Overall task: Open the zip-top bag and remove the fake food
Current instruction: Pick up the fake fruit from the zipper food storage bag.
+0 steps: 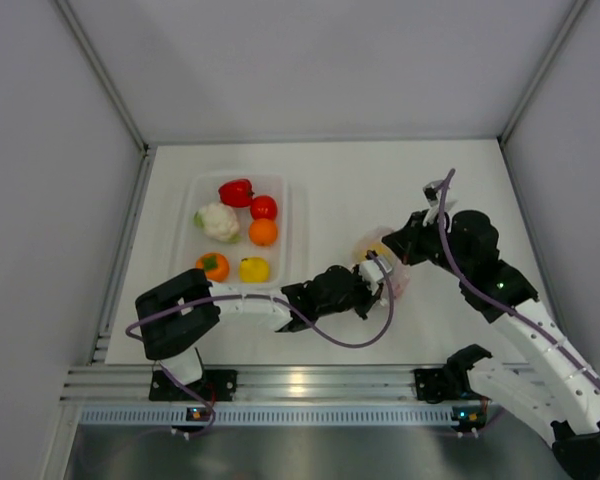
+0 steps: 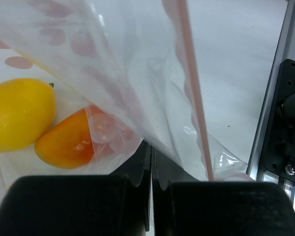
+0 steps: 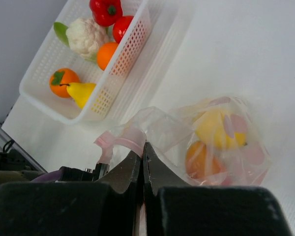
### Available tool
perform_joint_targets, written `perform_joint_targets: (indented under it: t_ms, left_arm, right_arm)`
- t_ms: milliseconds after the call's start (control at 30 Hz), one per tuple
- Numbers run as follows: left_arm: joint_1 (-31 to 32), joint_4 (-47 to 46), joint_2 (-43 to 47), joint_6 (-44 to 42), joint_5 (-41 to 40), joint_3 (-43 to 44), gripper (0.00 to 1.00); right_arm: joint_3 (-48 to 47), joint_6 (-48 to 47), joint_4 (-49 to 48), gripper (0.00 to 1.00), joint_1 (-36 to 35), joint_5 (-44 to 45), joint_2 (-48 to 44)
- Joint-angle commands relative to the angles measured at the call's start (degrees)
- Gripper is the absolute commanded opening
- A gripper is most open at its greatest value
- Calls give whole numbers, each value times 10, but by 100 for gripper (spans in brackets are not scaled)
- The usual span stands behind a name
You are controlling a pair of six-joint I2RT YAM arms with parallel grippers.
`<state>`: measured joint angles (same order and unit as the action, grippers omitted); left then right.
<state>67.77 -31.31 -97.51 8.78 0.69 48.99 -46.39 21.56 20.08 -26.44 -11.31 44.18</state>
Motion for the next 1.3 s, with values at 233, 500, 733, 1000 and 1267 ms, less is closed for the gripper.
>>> perform_joint_targets:
  t_ms: [233,500,733,1000,1267]
  left_arm:
    - [6,-10,6,-39,-1,-24,0]
    - [5,80,-12,-43,-117,22,0]
    - [4,150,-39,-20,-166,70,0]
    - [-15,242,-41,65,-262,110,0]
    - [-49,338,-36,159,-290,161,0]
  right_arm:
    - [-97,-86,-25,0,14,-79,35]
    - [-91,-107,-42,0,13,-141,11]
    - [-50,-102,-65,0,14,-151,-30]
    - [-18,-89,-32,0,13,-73,-70]
    - [-19,-67,-8,0,13,-65,-75]
